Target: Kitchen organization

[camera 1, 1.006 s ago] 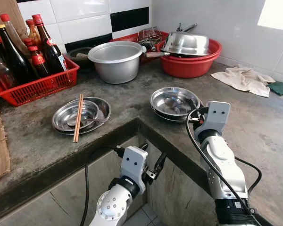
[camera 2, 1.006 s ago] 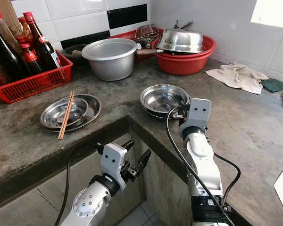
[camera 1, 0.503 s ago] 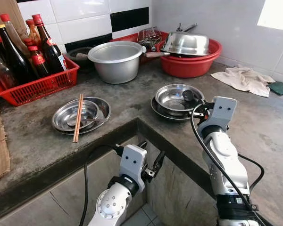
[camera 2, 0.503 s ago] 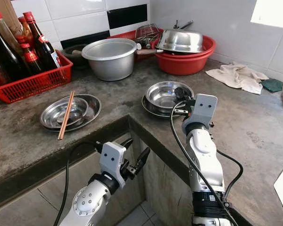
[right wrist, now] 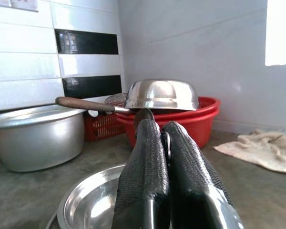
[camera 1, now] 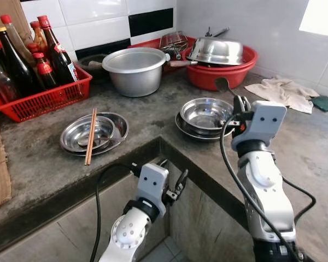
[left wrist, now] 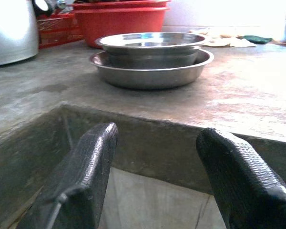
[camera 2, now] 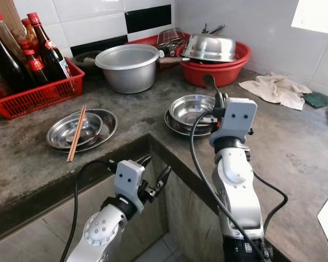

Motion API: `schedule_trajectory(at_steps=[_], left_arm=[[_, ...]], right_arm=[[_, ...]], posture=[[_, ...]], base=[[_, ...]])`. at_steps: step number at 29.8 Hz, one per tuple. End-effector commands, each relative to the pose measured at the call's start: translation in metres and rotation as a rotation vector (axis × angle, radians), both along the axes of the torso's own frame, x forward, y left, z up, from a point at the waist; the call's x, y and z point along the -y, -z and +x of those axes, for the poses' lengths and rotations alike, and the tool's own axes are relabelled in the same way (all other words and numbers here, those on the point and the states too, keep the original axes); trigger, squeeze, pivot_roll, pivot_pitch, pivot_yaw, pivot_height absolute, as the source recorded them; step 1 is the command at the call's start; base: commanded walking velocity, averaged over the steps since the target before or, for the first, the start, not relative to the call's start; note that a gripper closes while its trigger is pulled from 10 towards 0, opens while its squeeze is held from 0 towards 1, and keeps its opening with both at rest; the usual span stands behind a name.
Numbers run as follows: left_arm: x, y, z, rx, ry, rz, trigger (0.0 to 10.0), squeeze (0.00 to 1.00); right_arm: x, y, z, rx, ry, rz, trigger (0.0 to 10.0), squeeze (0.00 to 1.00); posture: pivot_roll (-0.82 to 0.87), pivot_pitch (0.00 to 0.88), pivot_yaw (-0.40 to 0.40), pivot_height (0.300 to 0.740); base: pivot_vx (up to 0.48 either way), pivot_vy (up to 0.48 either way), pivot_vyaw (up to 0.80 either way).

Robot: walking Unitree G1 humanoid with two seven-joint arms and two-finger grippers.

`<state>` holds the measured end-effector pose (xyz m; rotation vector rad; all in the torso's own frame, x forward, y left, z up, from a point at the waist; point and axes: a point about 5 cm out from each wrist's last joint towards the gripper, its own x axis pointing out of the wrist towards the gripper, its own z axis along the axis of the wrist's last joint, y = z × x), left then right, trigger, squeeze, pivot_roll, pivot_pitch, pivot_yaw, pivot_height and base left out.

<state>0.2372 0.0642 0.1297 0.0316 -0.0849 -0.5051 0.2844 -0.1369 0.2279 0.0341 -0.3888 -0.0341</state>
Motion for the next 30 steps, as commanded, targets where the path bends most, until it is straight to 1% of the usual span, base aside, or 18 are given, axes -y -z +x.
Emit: schedule_trajectory(at_steps=[1, 4, 8, 11, 14, 18, 24, 30], left_arm=[[-0.001, -0.003, 0.001, 0.018, -0.011, 0.002, 10.0, 0.00], [0.001, -0.005, 0.002, 0.031, -0.013, -0.002, 10.0, 0.00], [0.002, -0.009, 0.003, 0.047, -0.020, -0.006, 10.0, 0.00], [0.002, -0.018, 0.007, 0.079, -0.042, -0.024, 10.0, 0.00], [0.000, -0.021, 0.010, 0.090, -0.051, -0.022, 10.0, 0.00], [-0.002, -0.018, 0.011, 0.083, -0.057, -0.019, 10.0, 0.00], [0.000, -0.017, 0.009, 0.074, -0.047, -0.021, 10.0, 0.00], [0.001, -0.016, 0.008, 0.071, -0.044, -0.021, 10.0, 0.00]], right_arm=[[-0.003, -0.008, -0.006, 0.031, -0.007, -0.015, 0.0, 0.00], [0.000, -0.009, -0.015, 0.042, 0.029, -0.044, 0.0, 0.00], [0.004, -0.010, -0.018, 0.049, 0.056, -0.057, 0.0, 0.00], [0.007, -0.012, -0.021, 0.073, 0.085, -0.092, 0.0, 0.00], [0.007, -0.010, -0.023, 0.066, 0.096, -0.089, 0.0, 0.00], [0.005, -0.007, -0.024, 0.049, 0.098, -0.083, 0.0, 0.00], [0.003, -0.005, -0.023, 0.034, 0.097, -0.071, 0.0, 0.00], [0.002, -0.003, -0.023, 0.021, 0.102, -0.071, 0.0, 0.00]], posture=[[0.13, 0.000, -0.025, 0.740], [0.12, 0.000, -0.026, 0.740], [0.11, 0.000, -0.022, 0.740], [0.11, 0.000, -0.021, 0.740], [0.11, 0.000, -0.020, 0.740], [0.10, 0.000, -0.016, 0.740], [0.10, 0.000, -0.013, 0.740], [0.10, 0.000, -0.014, 0.740]], base=[[0.000, 0.000, 0.00], [0.000, 0.000, 0.00], [0.000, 0.000, 0.00], [0.000, 0.000, 0.00], [0.000, 0.000, 0.00], [0.000, 0.000, 0.00], [0.000, 0.000, 0.00], [-0.248, 0.000, 0.00]])
